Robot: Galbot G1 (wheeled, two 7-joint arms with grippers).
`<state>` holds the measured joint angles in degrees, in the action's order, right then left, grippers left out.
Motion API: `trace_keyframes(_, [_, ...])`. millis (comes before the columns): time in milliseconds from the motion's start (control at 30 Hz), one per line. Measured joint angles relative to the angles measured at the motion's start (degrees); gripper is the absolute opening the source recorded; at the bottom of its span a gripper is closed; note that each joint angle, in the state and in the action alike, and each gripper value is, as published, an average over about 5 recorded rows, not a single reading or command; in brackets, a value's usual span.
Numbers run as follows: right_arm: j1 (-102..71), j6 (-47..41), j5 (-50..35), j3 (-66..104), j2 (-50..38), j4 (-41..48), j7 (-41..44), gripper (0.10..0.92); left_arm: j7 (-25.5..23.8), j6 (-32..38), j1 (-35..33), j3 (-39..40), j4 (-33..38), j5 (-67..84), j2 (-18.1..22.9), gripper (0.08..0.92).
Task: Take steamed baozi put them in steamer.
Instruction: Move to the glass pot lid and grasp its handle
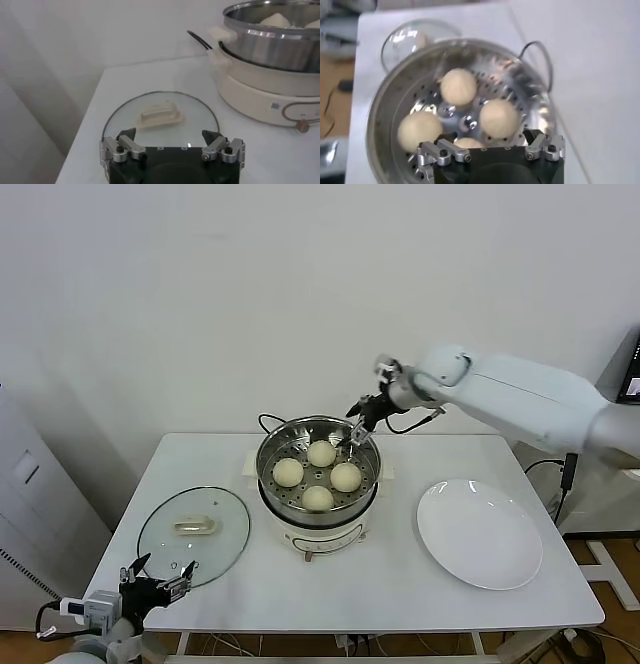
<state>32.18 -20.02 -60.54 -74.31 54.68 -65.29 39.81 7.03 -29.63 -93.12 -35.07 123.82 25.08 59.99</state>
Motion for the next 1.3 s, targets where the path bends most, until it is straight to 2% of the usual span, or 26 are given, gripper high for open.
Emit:
trace_keyframes(267, [-14.60, 6.68, -0.26, 20.65, -7.66, -4.06, -12.01, 0.823, -0.08, 0.17, 0.56, -0.58, -0.10, 0.04, -0.09, 0.823])
trace_keyframes(533, [-39.22, 12.12, 3.02, 50.18, -9.18, -11.11, -22.29, 0.823, -0.21, 1.29, 1.09, -1.00, -0.92, -1.12, -1.02, 0.823])
trace_keyframes(933, [-73.28, 16.14, 17.31, 89.51, -0.83, -20.43, -29.60, 0.823, -1.78, 4.51, 1.03, -0.75, -2.98, -9.35, -3.70, 0.823])
trace_keyframes(1300, [-91.57, 17.57, 28.97, 110.51, 9.89, -24.68, -29.98, 0.823, -3.15, 15.24, 0.64, 0.23, -8.84, -33.45, -4.05, 0.823])
